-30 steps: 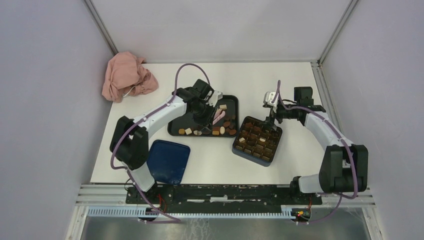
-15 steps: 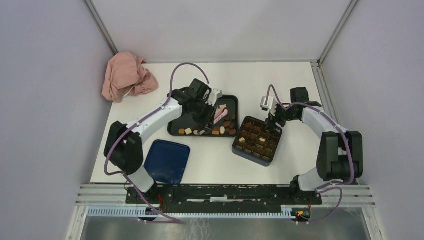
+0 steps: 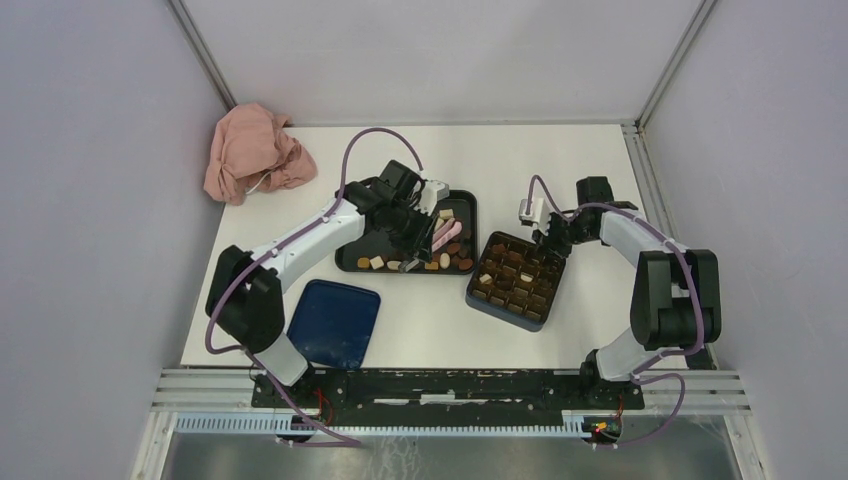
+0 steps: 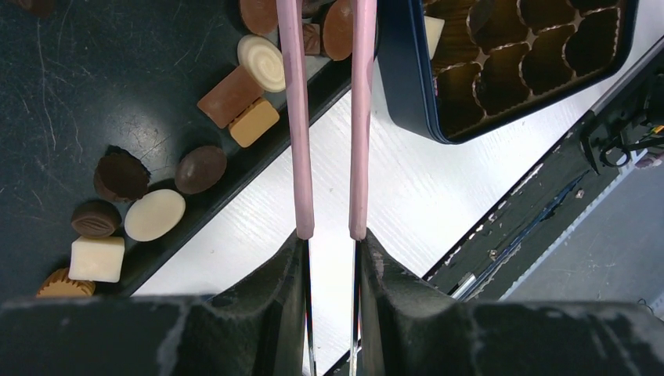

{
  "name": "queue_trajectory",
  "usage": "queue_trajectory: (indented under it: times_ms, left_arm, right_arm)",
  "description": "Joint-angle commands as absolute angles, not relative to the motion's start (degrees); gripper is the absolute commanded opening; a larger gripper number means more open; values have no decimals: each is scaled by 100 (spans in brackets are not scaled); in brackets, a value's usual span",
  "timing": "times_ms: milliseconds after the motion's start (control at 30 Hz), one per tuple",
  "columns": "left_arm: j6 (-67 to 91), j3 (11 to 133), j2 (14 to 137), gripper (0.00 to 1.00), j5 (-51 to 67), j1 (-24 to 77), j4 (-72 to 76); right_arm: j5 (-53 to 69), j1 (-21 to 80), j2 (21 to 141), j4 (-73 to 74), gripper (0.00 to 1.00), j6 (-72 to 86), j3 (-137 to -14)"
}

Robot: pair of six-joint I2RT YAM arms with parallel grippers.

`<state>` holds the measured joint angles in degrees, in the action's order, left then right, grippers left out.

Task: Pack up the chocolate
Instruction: Place the fake chocolate in the packing box.

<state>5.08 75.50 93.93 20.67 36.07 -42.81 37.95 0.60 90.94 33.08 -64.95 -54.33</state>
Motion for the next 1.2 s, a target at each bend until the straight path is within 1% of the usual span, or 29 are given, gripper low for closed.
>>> queue_trajectory:
  times_ms: [0, 100, 233, 533, 733, 900, 1000, 1167]
  left_arm:
    - [676, 7559, 9043, 5, 2351, 3645, -4061]
    - [637, 7563, 9009, 5, 2404, 3671, -4069]
    - [621, 7496, 8884, 5, 2514, 3704, -3996]
    - [438, 7410, 8684, 5, 2788, 3889, -3778]
    - [361, 7409, 8703, 5, 2994, 4099, -3639]
    - [376, 7388, 8883, 5, 3212, 4426, -3426]
    - [414, 7412, 9082, 5, 3291, 4643, -3320]
    - [508, 7567, 9482, 5, 3383, 5075, -3116]
  right_arm:
    - [3847, 35, 9038, 3501, 21, -6915, -5639]
    - [3776, 37, 8917, 3589, 8, -6962, -5737]
    - [3686, 31, 8404, 3316, 1, -6736, -5645]
    - [3621, 35, 7600, 3016, 0, -6757, -5429]
    - [3628, 33, 7401, 2960, 0, -6843, -5339]
    - [3871, 36, 7603, 3169, 0, -6936, -5406]
    - [4152, 35, 8002, 3494, 1, -7011, -5596]
    - [4262, 35, 8449, 3720, 3, -6970, -5786]
